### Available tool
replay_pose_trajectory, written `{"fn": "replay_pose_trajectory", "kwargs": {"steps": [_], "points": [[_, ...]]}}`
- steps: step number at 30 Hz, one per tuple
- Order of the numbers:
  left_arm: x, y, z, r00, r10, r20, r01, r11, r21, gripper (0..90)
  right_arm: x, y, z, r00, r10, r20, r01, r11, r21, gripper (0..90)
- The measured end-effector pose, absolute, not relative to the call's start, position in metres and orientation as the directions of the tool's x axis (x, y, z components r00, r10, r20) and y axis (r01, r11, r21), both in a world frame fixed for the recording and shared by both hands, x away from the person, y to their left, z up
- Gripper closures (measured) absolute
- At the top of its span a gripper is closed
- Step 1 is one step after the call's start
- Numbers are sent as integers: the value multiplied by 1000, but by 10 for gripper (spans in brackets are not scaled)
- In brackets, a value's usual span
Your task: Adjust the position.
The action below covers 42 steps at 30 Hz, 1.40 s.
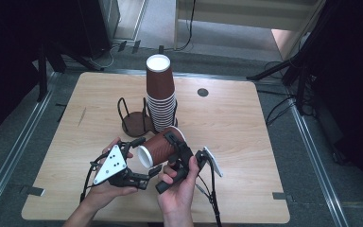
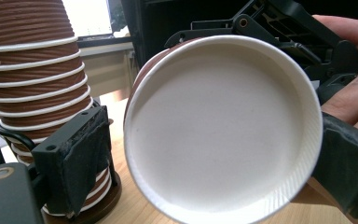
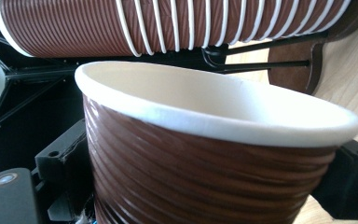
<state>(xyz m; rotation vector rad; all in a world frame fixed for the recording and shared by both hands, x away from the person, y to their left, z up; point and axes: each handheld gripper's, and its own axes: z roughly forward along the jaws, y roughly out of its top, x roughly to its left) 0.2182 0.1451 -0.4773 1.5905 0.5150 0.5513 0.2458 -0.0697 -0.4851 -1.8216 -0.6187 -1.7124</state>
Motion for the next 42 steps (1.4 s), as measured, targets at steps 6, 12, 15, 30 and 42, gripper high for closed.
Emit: {"fn": "replay_pose_trajectory", "kwargs": {"steps": [6, 12, 15, 30, 42], "points": [[219, 149, -476, 782, 622, 43, 18, -91, 996, 50, 246, -72, -484, 62, -36, 997, 655, -752, -68, 98], [219, 151, -476, 786, 617, 49, 17, -100, 995, 50, 246, -74, -482, 57, -7, 998, 630, -776, -41, 98], [218, 153, -476, 793, 608, 48, 15, -99, 995, 47, 246, -76, -482, 51, 2, 999, 622, -782, -30, 99], [221, 165, -476, 780, 624, 47, 35, -119, 992, 44, 248, -89, -478, 12, 153, 988, 542, -832, 122, 101], [225, 183, -492, 733, 680, -6, 131, -132, 983, 0, 248, -96, -470, -20, 321, 947, 455, -840, 295, 101]]}}
